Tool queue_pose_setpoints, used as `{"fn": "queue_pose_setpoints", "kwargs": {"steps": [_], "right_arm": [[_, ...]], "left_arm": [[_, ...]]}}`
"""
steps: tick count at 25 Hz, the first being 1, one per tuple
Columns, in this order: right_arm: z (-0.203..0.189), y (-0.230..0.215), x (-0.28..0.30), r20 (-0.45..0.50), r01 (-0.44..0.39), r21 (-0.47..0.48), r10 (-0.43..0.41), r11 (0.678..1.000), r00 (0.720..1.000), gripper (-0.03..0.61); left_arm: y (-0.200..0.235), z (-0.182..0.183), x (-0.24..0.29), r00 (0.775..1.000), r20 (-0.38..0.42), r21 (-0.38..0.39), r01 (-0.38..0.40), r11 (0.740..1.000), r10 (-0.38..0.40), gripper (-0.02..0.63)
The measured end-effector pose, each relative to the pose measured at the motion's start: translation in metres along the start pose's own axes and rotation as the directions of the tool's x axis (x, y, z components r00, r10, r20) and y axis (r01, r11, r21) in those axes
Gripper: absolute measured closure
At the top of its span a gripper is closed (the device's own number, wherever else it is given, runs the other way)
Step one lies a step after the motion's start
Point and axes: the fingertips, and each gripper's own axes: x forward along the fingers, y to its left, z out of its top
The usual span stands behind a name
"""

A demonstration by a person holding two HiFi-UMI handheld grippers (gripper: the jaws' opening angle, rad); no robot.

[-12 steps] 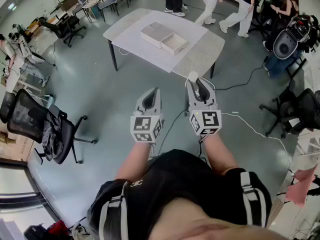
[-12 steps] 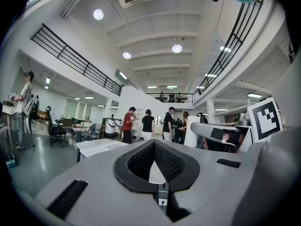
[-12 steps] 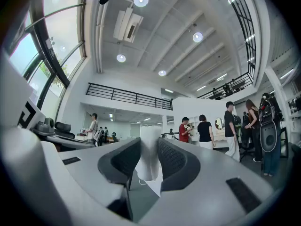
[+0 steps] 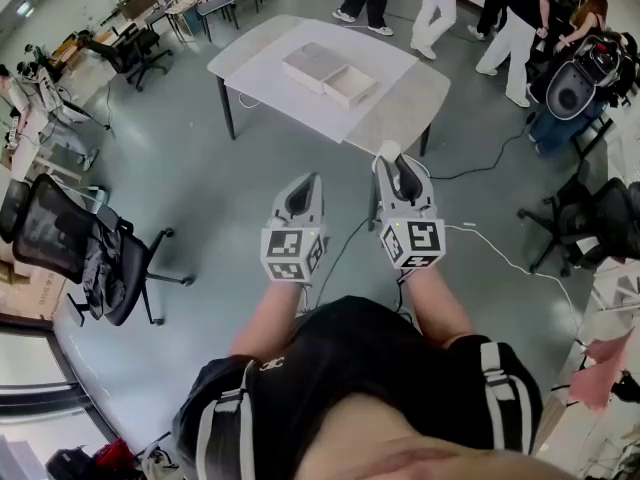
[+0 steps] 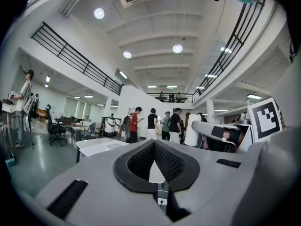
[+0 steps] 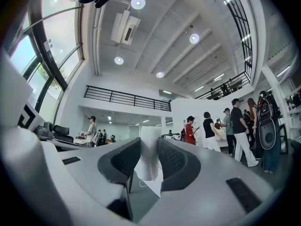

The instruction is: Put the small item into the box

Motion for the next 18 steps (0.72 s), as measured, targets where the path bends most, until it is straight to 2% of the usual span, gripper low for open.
{"fn": "queue_pose_setpoints", "kwargs": {"steps": [8,18], "right_arm": [[-0.004,0.020,0.007,-0.020,0.013,-0.016,-0.013,1.000,1.000,0.459],[-0.010,0.061,0.009,-0.012,0.061,-0.029,-0.061,0.998,0.998,0.459]], "left_arm": [[0.017,-0.003,-0.007,1.000,-0.003,-0.015,0.023,1.000,-0.023,0.609],[0.067,-0.016,-0.037,0.999,-0.005,-0.032,0.033,0.999,-0.033,0.609]]}}
